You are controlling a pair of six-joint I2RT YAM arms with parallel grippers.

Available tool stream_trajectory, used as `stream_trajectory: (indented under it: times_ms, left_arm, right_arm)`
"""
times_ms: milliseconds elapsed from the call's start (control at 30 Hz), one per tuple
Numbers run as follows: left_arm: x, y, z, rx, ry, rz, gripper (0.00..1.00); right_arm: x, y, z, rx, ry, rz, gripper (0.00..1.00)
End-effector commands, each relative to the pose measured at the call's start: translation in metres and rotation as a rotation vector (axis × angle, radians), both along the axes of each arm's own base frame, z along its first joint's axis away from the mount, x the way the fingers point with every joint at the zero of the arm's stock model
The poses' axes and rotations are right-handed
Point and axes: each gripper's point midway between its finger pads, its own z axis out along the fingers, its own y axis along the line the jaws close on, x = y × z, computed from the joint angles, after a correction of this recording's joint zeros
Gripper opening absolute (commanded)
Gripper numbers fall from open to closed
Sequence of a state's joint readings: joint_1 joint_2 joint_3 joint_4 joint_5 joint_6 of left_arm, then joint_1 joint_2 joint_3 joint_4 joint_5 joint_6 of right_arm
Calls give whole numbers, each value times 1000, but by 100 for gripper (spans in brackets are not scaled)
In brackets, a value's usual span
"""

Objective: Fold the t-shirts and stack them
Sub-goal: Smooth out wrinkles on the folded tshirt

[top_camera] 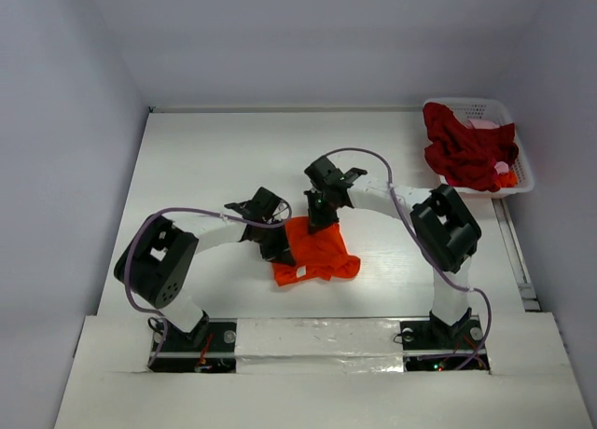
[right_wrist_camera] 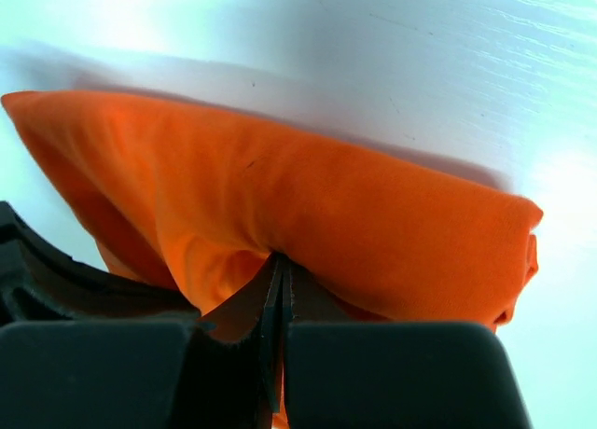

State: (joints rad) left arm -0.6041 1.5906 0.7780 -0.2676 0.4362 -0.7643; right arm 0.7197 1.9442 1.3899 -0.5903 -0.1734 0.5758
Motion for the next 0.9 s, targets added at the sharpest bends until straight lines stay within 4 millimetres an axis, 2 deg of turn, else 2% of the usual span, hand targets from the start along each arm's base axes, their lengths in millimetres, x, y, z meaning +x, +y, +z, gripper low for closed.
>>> stream_trajectory:
  times_ms: [0,333,567,867]
  left_arm:
    - [-15,5,-13,18,32,-34,0]
    - [-35,12,-25,36,73,-68,0]
    - [-43,18,-24,46,79,-69,0]
    - [-52,27,-22,63,85,-68,0]
  right_arm:
    - [7,1,-14,9,1,-15,0]
    - [34,-10,-13,2,-20,-44,0]
    - [48,-10,-8,9,-38,-55,0]
    - [75,-22,-3,6,-59,-91,0]
